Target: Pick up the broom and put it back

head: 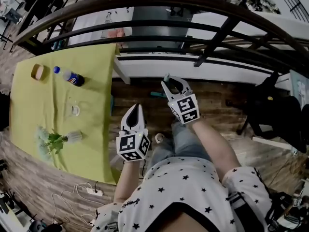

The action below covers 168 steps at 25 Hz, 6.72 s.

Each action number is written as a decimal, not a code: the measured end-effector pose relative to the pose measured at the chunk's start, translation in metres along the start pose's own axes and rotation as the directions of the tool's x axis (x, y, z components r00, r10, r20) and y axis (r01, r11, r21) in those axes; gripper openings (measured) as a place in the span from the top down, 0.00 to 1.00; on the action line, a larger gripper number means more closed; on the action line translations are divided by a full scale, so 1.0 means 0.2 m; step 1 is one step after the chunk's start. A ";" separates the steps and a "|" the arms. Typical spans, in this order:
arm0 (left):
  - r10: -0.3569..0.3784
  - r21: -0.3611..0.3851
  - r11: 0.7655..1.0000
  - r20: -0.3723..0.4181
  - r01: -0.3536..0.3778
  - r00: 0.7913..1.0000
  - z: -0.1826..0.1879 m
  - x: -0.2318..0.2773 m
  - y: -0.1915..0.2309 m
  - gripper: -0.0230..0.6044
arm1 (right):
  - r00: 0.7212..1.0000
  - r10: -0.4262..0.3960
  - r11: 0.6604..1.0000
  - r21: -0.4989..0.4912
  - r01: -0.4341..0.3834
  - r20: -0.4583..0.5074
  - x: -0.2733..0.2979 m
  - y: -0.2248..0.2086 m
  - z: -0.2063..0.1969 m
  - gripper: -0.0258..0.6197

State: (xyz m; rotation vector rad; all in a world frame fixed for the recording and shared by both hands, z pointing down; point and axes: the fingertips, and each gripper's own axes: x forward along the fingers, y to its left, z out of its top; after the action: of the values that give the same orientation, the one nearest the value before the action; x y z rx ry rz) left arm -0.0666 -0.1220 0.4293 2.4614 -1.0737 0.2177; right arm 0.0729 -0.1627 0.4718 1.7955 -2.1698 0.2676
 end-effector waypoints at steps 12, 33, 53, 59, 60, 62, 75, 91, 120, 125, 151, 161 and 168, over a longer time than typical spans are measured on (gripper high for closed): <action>-0.089 0.026 0.996 -0.044 0.090 0.995 -0.01 0.38 -0.41 0.94 | 0.992 -0.121 0.992 0.038 0.123 -0.041 -0.23 -0.58 -0.18 0.84; -0.140 0.059 0.987 -0.145 0.150 0.979 -0.13 1.18 -0.85 0.94 | 0.968 -0.200 0.968 0.120 0.219 -0.153 -0.21 -1.40 -0.63 0.84; -0.082 0.023 0.996 -0.214 0.089 0.973 -0.31 1.65 -0.89 0.95 | 0.962 -0.172 0.974 0.112 0.199 -0.212 0.18 -1.83 -0.94 0.84; -0.057 0.013 0.998 -0.225 0.062 0.973 -0.34 1.73 -0.86 0.94 | 0.963 -0.166 0.974 0.118 0.194 -0.213 0.32 -1.92 -0.95 0.84; -0.055 0.011 0.998 -0.228 0.059 0.972 -0.34 1.74 -0.86 0.94 | 0.962 -0.166 0.974 0.118 0.195 -0.214 0.35 -1.94 -0.95 0.84; -0.052 0.008 0.998 -0.236 0.055 0.970 -0.36 1.75 -0.85 0.94 | 0.962 -0.168 0.973 0.118 0.196 -0.214 0.39 -1.97 -0.94 0.84; -0.042 -0.002 0.999 -0.259 0.043 0.965 -0.41 1.84 -0.83 0.95 | 0.954 -0.196 0.965 0.130 0.229 -0.226 0.61 -2.18 -0.97 0.84; -0.006 -0.009 1.000 -0.258 0.004 0.966 -0.41 1.84 -0.76 0.94 | 0.941 -0.246 0.951 0.128 0.280 -0.233 0.77 -2.35 -0.98 0.83; -0.008 -0.007 1.000 -0.238 0.007 0.971 -0.38 1.78 -0.74 0.94 | 0.928 -0.273 0.942 0.124 0.311 -0.253 0.82 -2.39 -0.96 0.72; -0.015 -0.002 1.000 -0.223 0.015 0.975 -0.37 1.71 -0.79 0.94 | 0.932 -0.288 0.938 0.131 0.321 -0.221 0.72 -2.36 -0.91 0.72; -0.053 0.054 0.997 -0.184 0.063 0.982 -0.52 0.90 -0.90 0.94 | 0.948 -0.311 0.925 0.208 0.317 -0.064 -0.22 -1.51 -0.56 0.97; -0.043 0.066 0.996 -0.159 0.054 0.986 -0.58 0.44 -0.97 0.94 | 0.962 -0.273 0.929 0.252 0.271 -0.028 -0.66 -1.04 -0.48 0.97; -0.040 0.068 0.996 -0.118 0.048 0.992 -0.59 0.13 -1.05 0.94 | 0.974 -0.225 0.943 0.250 0.218 -0.001 -0.97 -0.73 -0.42 0.97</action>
State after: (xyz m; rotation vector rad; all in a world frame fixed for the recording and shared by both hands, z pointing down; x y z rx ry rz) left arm 0.1073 0.0400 0.4720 2.4981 -0.9770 0.3875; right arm 0.2574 0.0169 0.4745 2.1711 -2.0004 0.4835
